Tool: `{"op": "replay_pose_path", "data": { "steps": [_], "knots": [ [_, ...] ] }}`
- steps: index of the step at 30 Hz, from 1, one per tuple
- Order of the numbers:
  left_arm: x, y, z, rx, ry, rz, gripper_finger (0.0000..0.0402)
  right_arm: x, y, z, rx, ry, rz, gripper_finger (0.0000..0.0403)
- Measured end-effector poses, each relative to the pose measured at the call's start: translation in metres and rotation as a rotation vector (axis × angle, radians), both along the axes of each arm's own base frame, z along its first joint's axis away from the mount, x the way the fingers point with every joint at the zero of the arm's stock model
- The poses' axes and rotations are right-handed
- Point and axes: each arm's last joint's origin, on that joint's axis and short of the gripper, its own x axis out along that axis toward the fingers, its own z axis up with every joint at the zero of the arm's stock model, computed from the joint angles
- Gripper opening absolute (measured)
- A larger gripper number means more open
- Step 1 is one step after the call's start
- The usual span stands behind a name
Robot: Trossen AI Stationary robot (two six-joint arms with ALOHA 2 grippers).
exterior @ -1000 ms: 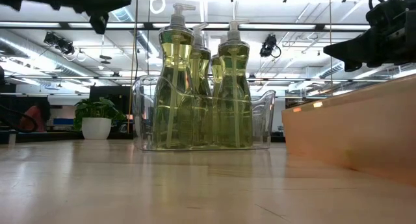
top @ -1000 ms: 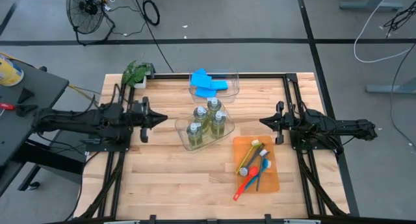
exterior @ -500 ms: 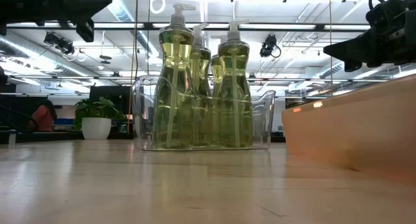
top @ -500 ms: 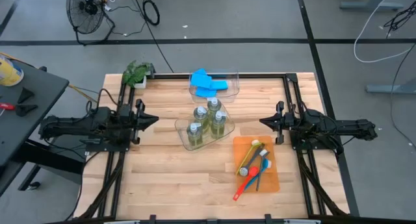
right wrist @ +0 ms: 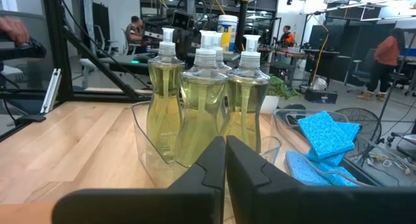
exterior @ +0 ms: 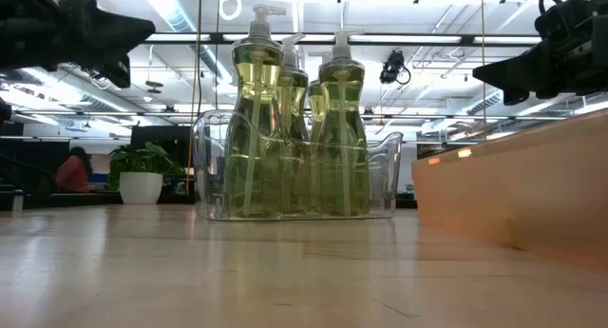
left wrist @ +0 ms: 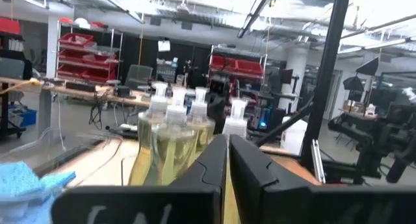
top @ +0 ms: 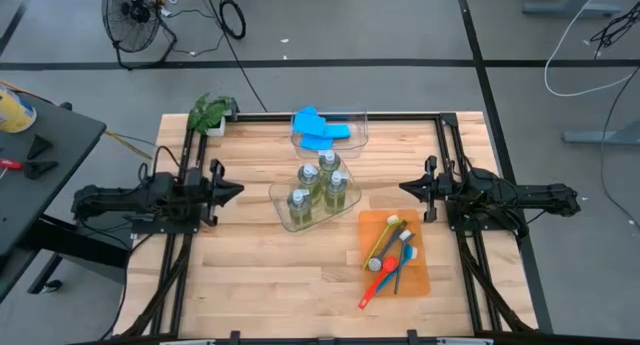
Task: Pick & Place Kitchen Sink Supplies
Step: Return to Home Position
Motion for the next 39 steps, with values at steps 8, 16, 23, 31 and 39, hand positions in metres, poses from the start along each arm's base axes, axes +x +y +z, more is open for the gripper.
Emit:
{"op": "replay_pose_path", "data": {
  "steps": [8, 16, 23, 31, 39],
  "knots": [
    [0.002, -0.001, -0.007, 0.040, 0.042, 0.014, 0.0023, 0.000, 0.000, 0.000, 0.000, 0.000, 0.000, 0.0015],
    [0.004, -0.003, -0.019, 0.080, 0.163, 0.000, 0.0023, 0.000, 0.000, 0.000, 0.000, 0.000, 0.000, 0.0015],
    [0.004, -0.003, -0.023, 0.084, 0.210, -0.005, 0.0023, 0.000, 0.000, 0.000, 0.000, 0.000, 0.000, 0.0015],
    [0.004, -0.001, -0.024, 0.082, 0.221, 0.018, 0.0023, 0.000, 0.000, 0.000, 0.000, 0.000, 0.000, 0.0015],
    [0.004, 0.000, -0.023, 0.079, 0.214, 0.034, 0.0023, 0.000, 0.000, 0.000, 0.000, 0.000, 0.000, 0.0015]
  ]
}}
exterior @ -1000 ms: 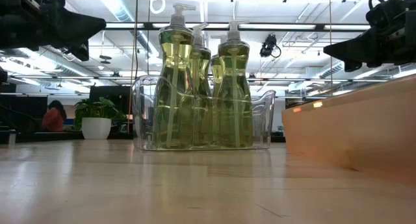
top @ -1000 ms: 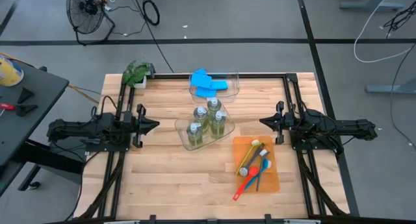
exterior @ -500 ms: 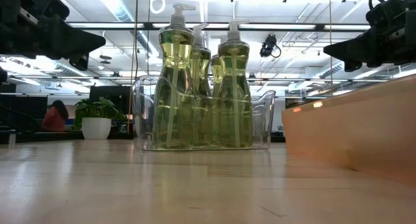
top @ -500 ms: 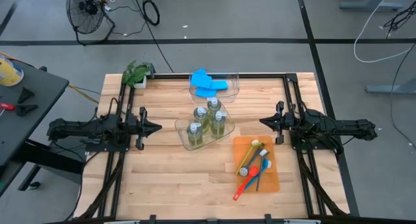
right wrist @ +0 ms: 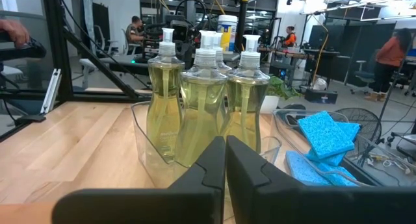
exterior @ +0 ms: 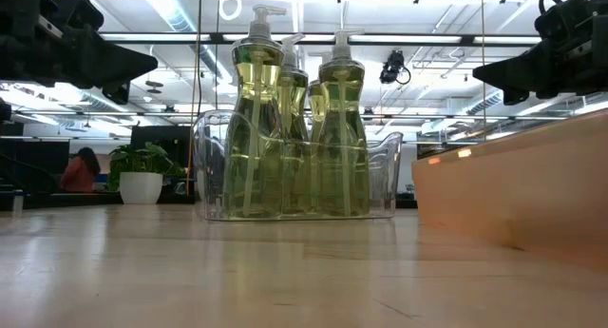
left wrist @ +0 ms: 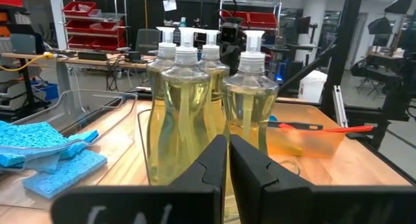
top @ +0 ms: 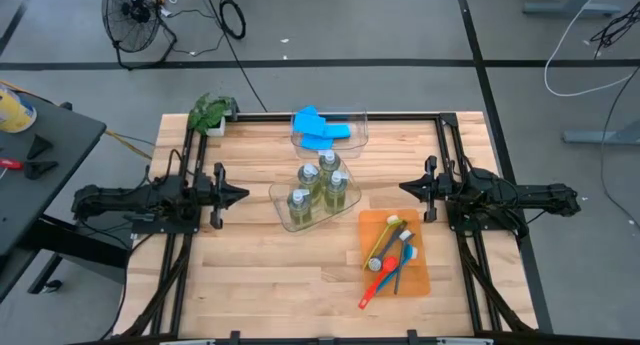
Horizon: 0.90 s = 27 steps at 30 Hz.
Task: Pick & Place Kitchen Sink Supplies
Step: Return to Home Position
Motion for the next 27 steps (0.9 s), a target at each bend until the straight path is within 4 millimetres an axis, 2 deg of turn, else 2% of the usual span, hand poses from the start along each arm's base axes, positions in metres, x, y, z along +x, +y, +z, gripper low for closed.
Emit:
{"op": "replay_pose_path", "data": {
  "steps": [27],
  "knots": [
    [0.0004, 0.0000, 0.0004, -0.001, -0.006, 0.000, 0.0023, 0.0000, 0.0000, 0.0000, 0.000, 0.000, 0.000, 0.0015]
  ]
}}
